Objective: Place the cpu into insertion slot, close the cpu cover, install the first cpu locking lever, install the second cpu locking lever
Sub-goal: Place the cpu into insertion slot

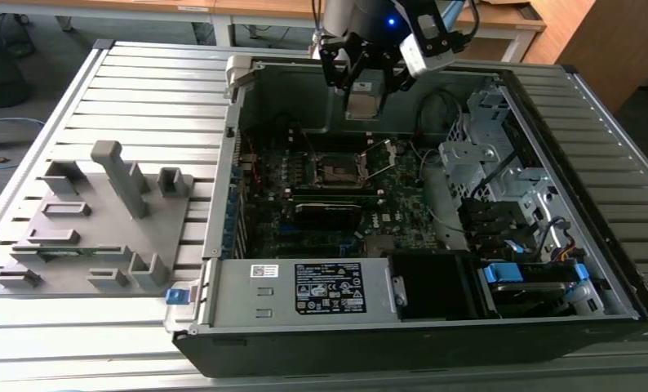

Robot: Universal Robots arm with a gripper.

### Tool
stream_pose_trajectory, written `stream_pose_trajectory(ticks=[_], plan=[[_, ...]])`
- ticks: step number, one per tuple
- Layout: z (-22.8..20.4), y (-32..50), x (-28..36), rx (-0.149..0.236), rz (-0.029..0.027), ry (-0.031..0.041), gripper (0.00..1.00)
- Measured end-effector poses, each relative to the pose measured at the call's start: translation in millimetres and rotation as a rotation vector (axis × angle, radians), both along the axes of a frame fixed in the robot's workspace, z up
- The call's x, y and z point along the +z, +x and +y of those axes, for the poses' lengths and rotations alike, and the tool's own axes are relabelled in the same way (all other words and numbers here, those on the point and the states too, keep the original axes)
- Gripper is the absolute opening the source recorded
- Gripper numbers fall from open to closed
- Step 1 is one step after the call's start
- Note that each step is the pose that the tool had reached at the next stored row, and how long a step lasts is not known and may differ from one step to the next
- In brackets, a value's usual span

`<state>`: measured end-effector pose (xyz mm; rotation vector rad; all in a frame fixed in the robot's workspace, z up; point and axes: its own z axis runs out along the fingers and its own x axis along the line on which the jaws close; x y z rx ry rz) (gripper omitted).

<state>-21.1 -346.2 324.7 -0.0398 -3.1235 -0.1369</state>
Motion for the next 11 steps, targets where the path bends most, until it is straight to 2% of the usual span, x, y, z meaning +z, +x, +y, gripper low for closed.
stream_pose_trajectory(ticks=[11], plan=[[0.0, 0.0, -2.4, 0.000, -0.0001, 0.0002, 0.54]])
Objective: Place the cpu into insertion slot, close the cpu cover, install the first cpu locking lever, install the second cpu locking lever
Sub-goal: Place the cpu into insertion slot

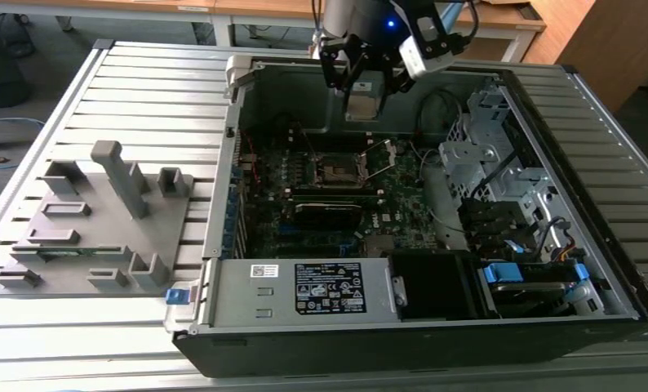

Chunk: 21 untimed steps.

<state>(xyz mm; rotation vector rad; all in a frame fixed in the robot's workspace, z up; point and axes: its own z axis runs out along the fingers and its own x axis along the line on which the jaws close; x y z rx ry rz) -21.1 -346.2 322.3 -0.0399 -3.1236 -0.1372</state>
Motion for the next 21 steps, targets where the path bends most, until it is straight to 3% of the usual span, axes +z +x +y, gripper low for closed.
stream_pose_trajectory(ticks=[6, 21], plan=[[0.0, 0.0, -4.1, 0.000, 0.0001, -0.0001, 0.54], [0.0, -4.0, -22.8, 0.000, -0.0024, -0.0002, 0.54]])
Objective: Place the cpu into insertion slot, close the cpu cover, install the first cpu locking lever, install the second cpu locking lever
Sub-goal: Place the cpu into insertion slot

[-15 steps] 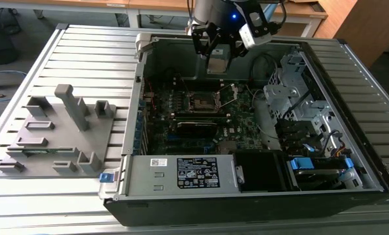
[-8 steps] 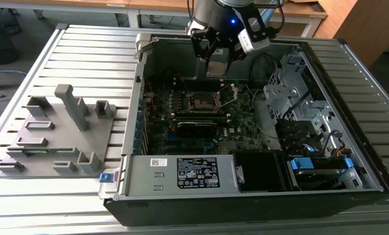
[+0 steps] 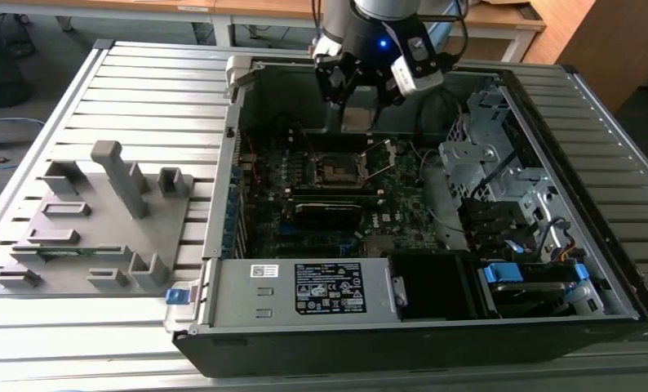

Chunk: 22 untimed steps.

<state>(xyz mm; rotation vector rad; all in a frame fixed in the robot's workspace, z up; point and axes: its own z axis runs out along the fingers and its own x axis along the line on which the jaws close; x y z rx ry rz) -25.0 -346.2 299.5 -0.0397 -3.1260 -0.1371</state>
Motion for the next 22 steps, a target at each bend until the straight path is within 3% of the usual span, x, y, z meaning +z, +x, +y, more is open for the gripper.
stream_pose_trajectory(ticks=[10, 22], plan=[[-0.1, -3.4, -17.3, 0.000, -0.0019, 0.0001, 0.54], [-0.1, -3.4, -21.3, 0.000, -0.0018, -0.0007, 0.54]])
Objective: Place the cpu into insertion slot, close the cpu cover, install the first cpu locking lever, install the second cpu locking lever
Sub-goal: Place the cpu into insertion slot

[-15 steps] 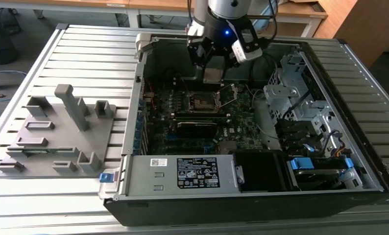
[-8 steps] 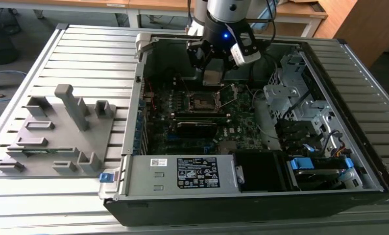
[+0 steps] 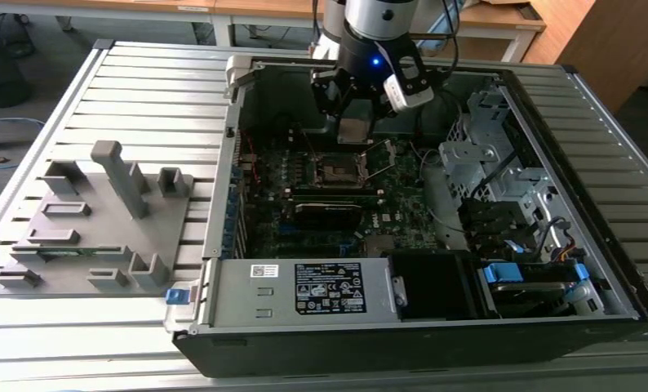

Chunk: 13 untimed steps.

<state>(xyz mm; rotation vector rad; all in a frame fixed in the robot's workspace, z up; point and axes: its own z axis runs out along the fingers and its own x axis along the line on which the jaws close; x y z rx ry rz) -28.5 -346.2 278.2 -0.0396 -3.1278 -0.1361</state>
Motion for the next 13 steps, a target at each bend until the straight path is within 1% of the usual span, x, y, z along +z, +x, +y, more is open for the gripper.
stream_pose_trajectory(ticks=[9, 11, 13], plan=[[0.0, 0.0, -0.5, -0.001, -0.0002, 0.0003, 0.54], [0.0, 0.0, -0.8, -0.009, -0.0002, 0.0003, 0.54], [0.0, 0.0, -1.1, -0.027, -0.0001, 0.0000, 0.54]])
